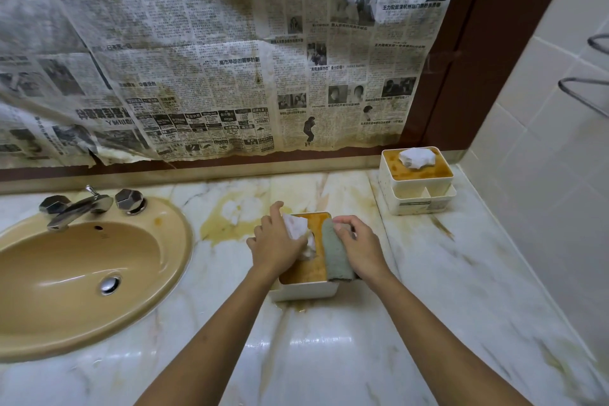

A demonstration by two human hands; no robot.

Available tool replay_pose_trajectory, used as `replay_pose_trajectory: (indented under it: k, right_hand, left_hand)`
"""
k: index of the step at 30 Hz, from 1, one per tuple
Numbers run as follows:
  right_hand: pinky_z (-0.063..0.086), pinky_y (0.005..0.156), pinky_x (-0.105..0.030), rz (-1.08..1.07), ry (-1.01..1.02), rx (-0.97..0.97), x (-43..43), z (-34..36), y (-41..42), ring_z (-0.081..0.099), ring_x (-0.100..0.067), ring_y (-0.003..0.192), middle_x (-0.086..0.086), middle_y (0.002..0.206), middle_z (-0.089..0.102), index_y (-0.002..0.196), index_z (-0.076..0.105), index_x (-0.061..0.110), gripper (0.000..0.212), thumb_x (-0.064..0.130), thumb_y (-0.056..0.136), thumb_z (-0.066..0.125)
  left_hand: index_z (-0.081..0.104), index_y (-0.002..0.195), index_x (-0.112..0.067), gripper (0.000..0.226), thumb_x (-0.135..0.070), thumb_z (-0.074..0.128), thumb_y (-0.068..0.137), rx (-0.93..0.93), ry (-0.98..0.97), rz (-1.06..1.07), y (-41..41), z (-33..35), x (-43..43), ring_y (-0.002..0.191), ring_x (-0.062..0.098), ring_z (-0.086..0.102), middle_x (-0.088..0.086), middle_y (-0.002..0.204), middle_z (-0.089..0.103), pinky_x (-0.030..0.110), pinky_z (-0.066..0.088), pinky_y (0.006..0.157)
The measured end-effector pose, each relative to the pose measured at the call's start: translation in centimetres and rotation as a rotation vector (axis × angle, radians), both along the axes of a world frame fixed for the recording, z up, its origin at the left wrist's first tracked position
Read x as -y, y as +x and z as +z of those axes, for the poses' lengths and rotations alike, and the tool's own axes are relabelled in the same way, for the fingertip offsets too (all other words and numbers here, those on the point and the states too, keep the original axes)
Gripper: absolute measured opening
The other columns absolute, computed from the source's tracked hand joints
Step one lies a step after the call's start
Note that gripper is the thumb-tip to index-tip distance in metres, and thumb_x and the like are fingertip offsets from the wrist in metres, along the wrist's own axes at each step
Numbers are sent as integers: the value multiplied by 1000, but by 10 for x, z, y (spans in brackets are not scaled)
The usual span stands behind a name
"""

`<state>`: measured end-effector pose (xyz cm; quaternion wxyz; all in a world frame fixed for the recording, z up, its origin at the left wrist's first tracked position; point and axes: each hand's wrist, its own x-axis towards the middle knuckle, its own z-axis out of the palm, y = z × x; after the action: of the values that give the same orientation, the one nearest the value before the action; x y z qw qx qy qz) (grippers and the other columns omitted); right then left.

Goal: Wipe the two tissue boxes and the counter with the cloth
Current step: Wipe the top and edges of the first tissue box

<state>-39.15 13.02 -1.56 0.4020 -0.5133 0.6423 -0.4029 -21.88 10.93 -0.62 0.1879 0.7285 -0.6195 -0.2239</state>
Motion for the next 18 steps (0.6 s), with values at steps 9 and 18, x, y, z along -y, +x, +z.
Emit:
replay_pose_trajectory:
  k: [9,18]
  right_hand:
    - [50,94,-38,252,32,-654,-26,-23,14,44,-25,126,-3,153,19,156,14,37,53,43,106,29]
    - [47,92,-39,235,52,-771,35,-13,24,48,-31,121,-7,152,27,157,16,32,52,40,107,27]
  left_hand:
    - [52,132,-23,53,-49,57,86,-17,31,-7,11,-4,5,126,26,42,1,135,50,47,32,101]
    - [57,136,-23,48,-47,40,97,151,54,-145,19,-3,3,146,23,19,-3,150,43,52,11,117]
